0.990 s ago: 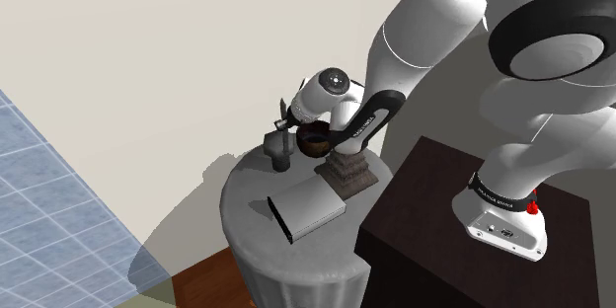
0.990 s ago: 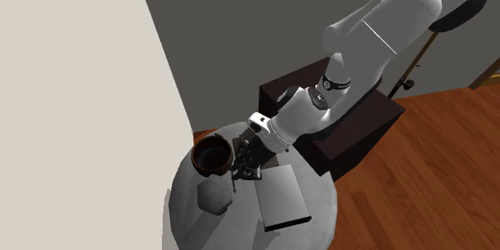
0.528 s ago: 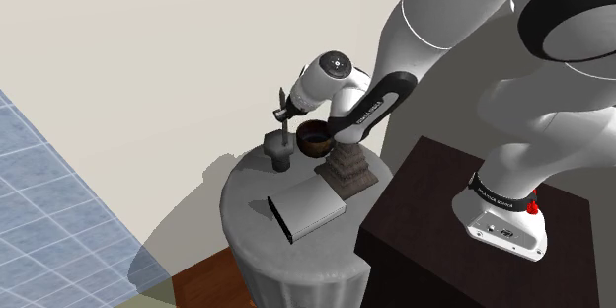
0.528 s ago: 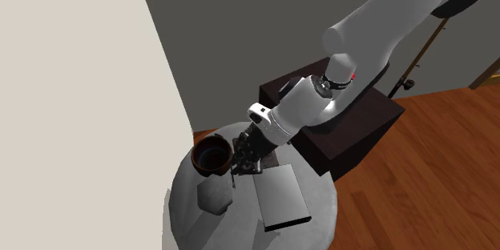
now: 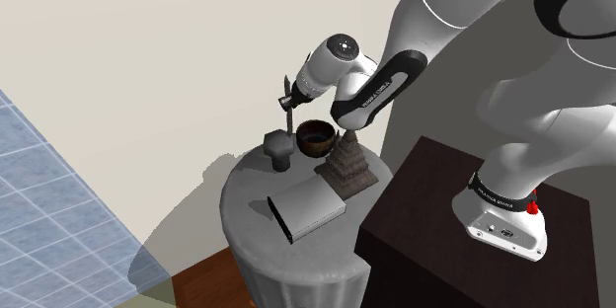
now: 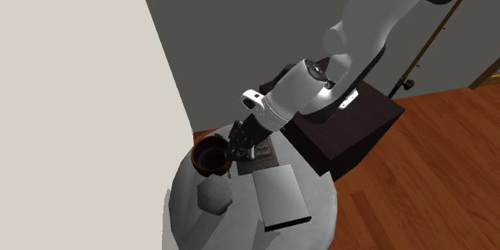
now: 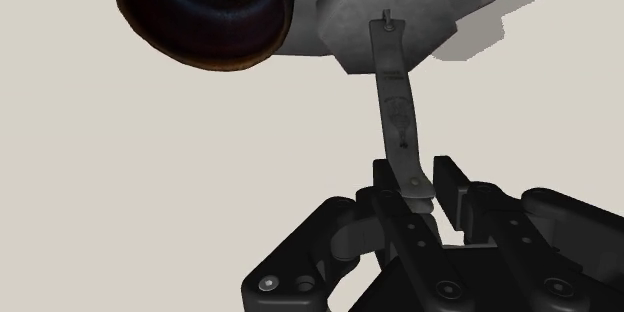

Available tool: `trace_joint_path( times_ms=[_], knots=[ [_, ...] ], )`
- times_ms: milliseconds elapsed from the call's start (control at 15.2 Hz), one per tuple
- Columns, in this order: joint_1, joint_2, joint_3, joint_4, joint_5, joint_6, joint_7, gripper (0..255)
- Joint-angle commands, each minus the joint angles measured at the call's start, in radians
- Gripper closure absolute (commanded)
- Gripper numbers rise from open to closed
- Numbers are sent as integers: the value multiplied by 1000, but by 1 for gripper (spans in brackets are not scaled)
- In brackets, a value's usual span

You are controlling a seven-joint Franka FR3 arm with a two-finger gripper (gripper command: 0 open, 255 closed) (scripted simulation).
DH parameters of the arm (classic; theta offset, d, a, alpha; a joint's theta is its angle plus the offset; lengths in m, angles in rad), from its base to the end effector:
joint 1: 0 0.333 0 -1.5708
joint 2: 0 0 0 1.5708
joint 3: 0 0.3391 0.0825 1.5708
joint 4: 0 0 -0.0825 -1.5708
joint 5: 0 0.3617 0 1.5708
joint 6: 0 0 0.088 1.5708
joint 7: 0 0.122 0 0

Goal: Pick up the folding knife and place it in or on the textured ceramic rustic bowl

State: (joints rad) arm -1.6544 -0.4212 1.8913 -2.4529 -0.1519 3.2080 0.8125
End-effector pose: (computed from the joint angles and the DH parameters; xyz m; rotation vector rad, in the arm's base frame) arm 0.5064 0.1551 0.3358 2.8602 -0.3808 1.0682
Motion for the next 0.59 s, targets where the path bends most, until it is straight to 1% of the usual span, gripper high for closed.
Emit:
trace_joint_path(
  times_ms=[0, 132, 264, 396, 528],
  knots=[
    [-30, 34, -18, -21, -24, 21, -35, 255],
    [-78, 69, -24, -37, -51, 43, -72, 255],
    [-136, 106, -22, -48, -80, 62, -110, 255],
    [-209, 143, -6, -54, -110, 77, -148, 255],
    [-302, 180, 29, -56, -144, 87, -185, 255]
  ],
)
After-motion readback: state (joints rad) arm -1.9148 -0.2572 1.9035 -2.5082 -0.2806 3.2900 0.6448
